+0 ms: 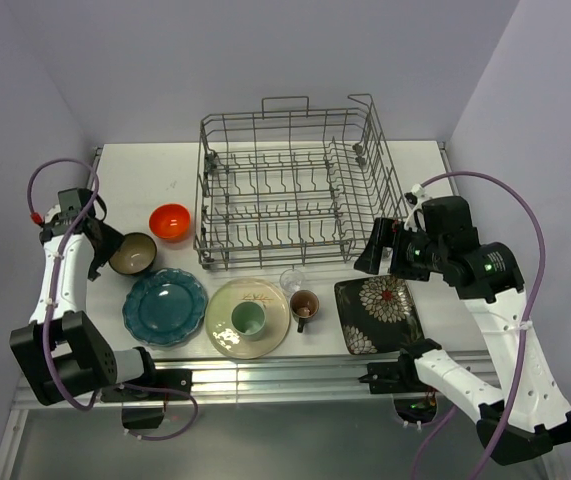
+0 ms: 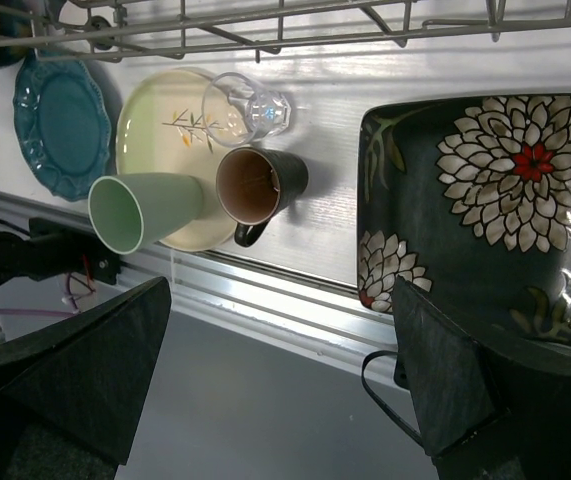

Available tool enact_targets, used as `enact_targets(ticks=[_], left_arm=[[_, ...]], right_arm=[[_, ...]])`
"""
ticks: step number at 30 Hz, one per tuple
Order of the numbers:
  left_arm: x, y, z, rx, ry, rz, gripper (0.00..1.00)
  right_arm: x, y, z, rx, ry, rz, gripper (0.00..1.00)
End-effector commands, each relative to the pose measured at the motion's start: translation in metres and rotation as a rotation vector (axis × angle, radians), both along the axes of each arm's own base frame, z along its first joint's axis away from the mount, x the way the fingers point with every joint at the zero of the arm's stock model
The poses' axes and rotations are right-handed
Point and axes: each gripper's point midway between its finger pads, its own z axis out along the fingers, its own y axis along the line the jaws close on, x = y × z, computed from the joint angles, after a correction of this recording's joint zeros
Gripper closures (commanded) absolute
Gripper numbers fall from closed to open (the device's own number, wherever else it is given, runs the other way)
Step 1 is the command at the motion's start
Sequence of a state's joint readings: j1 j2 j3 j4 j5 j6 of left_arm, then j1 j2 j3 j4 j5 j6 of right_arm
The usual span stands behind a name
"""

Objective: Load the mixed dishes into the dish rack

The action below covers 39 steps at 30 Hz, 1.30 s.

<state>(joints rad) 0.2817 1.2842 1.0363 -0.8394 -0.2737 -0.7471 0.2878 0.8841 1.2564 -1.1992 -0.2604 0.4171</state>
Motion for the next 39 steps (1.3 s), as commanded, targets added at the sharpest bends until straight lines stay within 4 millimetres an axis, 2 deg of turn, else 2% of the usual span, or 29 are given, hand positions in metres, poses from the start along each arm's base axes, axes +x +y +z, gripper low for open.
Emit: enact_targets(ticks=[1, 9, 19, 23, 24, 27, 30, 35, 38, 39], left_arm=[[0.003, 0.006, 0.000, 0.002, -0.033, -0.013, 0.25], [0.005, 0.008, -0.045, -0.140, -0.017, 0.011, 0.30], [0.023, 0.014, -0.069, -0.153, -0.014, 0.013, 0.40], [0.029, 0.015, -0.074, -0.162, -0.013, 0.014, 0.60], [0.029, 0.017, -0.077, -0.159, -0.004, 0.012, 0.69], [0.030, 0.018, -0.081, -0.157, 0.012, 0.005, 0.81], [0.029, 0.019, -0.081, -0.156, 0.013, 0.007, 1.00], [0.025, 0.020, -0.072, -0.140, 0.001, 0.025, 1.00], [0.025, 0.021, -0.049, -0.123, -0.053, 0.050, 1.00], [0.025, 0.021, -0.034, -0.111, -0.091, 0.058, 1.00]], right_arm=[[-0.007, 0.001, 0.000, 0.005, -0.010, 0.032, 0.02], [-0.008, 0.004, 0.000, 0.011, -0.003, 0.050, 0.02], [-0.008, 0.003, 0.000, 0.004, -0.010, 0.045, 0.02], [-0.006, 0.004, 0.001, 0.005, -0.009, 0.043, 0.02], [-0.006, 0.004, 0.001, 0.007, -0.008, 0.043, 0.02], [-0.004, 0.005, 0.001, 0.012, -0.005, 0.041, 0.02], [-0.003, 0.006, 0.001, 0.015, -0.005, 0.042, 0.02], [-0.002, 0.010, -0.001, 0.030, 0.003, 0.048, 0.02], [-0.001, 0.011, 0.001, 0.038, -0.004, 0.052, 0.02], [0.000, 0.011, 0.001, 0.037, -0.005, 0.053, 0.02]])
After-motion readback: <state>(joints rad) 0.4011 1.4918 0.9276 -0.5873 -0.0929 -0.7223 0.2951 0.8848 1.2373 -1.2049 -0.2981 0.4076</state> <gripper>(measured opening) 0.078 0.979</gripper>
